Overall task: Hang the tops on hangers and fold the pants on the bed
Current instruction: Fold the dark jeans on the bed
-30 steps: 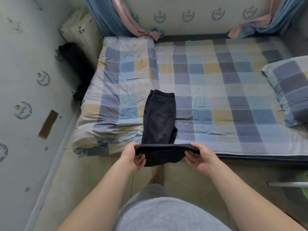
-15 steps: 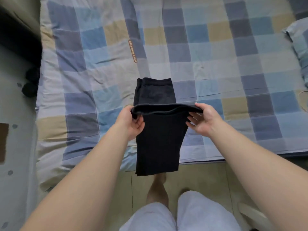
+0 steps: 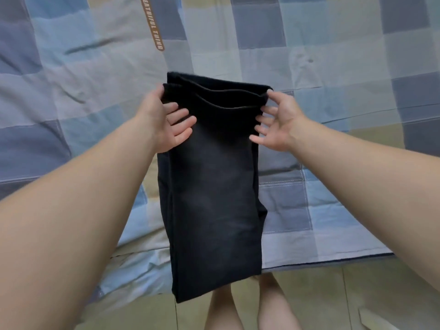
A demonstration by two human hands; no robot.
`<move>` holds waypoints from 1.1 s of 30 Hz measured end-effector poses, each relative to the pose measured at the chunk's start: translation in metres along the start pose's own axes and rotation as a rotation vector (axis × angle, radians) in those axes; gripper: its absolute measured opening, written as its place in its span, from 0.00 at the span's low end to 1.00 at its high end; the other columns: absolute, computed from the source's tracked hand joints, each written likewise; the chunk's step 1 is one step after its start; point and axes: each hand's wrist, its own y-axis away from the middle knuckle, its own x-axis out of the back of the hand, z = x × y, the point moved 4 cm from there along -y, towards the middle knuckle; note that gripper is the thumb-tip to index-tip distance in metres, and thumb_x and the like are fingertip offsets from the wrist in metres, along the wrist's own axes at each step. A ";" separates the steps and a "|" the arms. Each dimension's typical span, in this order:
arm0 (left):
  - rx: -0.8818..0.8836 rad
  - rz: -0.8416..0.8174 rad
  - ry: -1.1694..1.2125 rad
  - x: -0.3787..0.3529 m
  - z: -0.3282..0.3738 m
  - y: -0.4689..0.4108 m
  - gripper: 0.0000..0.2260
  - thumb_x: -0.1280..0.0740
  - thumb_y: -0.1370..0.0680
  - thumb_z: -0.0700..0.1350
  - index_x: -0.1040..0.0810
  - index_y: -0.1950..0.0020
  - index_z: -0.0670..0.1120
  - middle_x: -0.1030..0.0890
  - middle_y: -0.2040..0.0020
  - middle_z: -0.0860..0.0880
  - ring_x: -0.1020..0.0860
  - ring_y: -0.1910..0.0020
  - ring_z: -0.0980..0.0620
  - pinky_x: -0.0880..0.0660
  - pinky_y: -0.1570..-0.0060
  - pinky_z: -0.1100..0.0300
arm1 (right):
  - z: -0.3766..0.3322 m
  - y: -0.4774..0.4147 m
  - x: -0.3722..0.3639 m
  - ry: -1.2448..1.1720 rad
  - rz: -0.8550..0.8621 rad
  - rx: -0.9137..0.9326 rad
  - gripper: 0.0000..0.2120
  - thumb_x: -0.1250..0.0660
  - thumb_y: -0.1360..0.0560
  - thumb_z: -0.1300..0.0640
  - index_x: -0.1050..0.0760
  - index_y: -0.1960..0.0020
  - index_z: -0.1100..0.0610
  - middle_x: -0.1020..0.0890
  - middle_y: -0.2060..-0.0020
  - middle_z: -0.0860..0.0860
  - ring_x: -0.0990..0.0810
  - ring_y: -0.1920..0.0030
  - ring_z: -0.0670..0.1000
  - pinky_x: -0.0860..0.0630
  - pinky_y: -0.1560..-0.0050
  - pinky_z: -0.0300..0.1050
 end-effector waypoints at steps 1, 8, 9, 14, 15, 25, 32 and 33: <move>0.011 -0.015 -0.033 0.000 -0.009 -0.003 0.27 0.43 0.19 0.64 0.29 0.28 0.46 0.21 0.35 0.46 0.17 0.44 0.45 0.23 0.46 0.49 | 0.004 -0.003 0.003 0.012 -0.016 -0.014 0.31 0.38 0.21 0.40 0.35 0.23 0.54 0.34 0.24 0.55 0.40 0.22 0.57 0.41 0.26 0.64; 0.036 -0.049 -0.109 0.018 -0.082 0.024 0.28 0.40 0.21 0.67 0.28 0.27 0.52 0.22 0.34 0.50 0.20 0.39 0.47 0.23 0.48 0.50 | 0.049 0.015 0.038 -0.040 -0.083 -0.108 0.35 0.39 0.22 0.34 0.37 0.22 0.50 0.34 0.23 0.55 0.42 0.21 0.59 0.38 0.28 0.67; 0.031 -0.046 -0.119 0.019 -0.092 0.032 0.26 0.40 0.20 0.66 0.26 0.29 0.53 0.20 0.35 0.51 0.20 0.40 0.48 0.23 0.49 0.51 | 0.058 0.020 0.045 -0.040 -0.077 -0.122 0.33 0.38 0.22 0.34 0.35 0.23 0.50 0.31 0.25 0.55 0.39 0.22 0.59 0.35 0.30 0.67; -0.071 0.092 -0.273 0.032 -0.148 0.076 0.12 0.36 0.19 0.60 0.21 0.42 0.55 0.17 0.43 0.56 0.18 0.45 0.53 0.21 0.48 0.53 | 0.122 0.053 0.088 0.001 0.003 -0.199 0.27 0.37 0.21 0.38 0.28 0.29 0.53 0.19 0.36 0.55 0.24 0.34 0.58 0.24 0.46 0.60; -0.103 0.155 -0.313 0.038 -0.161 0.084 0.09 0.35 0.19 0.58 0.21 0.45 0.55 0.17 0.45 0.56 0.18 0.46 0.54 0.22 0.48 0.54 | 0.137 0.060 0.098 0.023 0.033 -0.215 0.26 0.37 0.21 0.39 0.28 0.29 0.52 0.19 0.37 0.55 0.23 0.35 0.58 0.24 0.45 0.60; -0.189 0.595 -0.481 0.107 -0.288 0.105 0.27 0.25 0.28 0.56 0.31 0.33 0.51 0.28 0.37 0.55 0.27 0.36 0.51 0.29 0.34 0.50 | 0.258 0.070 0.165 0.568 0.190 -0.289 0.39 0.35 0.22 0.39 0.49 0.18 0.48 0.38 0.21 0.50 0.38 0.23 0.54 0.37 0.32 0.55; -0.050 0.525 -0.620 0.117 -0.294 0.073 0.27 0.31 0.32 0.69 0.31 0.42 0.54 0.23 0.50 0.62 0.22 0.44 0.52 0.24 0.46 0.51 | 0.289 0.046 0.149 0.660 0.047 -0.357 0.33 0.29 0.29 0.33 0.30 0.29 0.43 0.22 0.34 0.42 0.23 0.35 0.50 0.32 0.32 0.56; -0.046 0.503 -0.631 0.118 -0.292 0.071 0.26 0.32 0.31 0.69 0.30 0.42 0.54 0.24 0.50 0.63 0.21 0.46 0.53 0.24 0.48 0.52 | 0.290 0.047 0.147 0.639 0.037 -0.363 0.31 0.28 0.30 0.34 0.28 0.31 0.43 0.19 0.38 0.41 0.21 0.39 0.48 0.30 0.35 0.53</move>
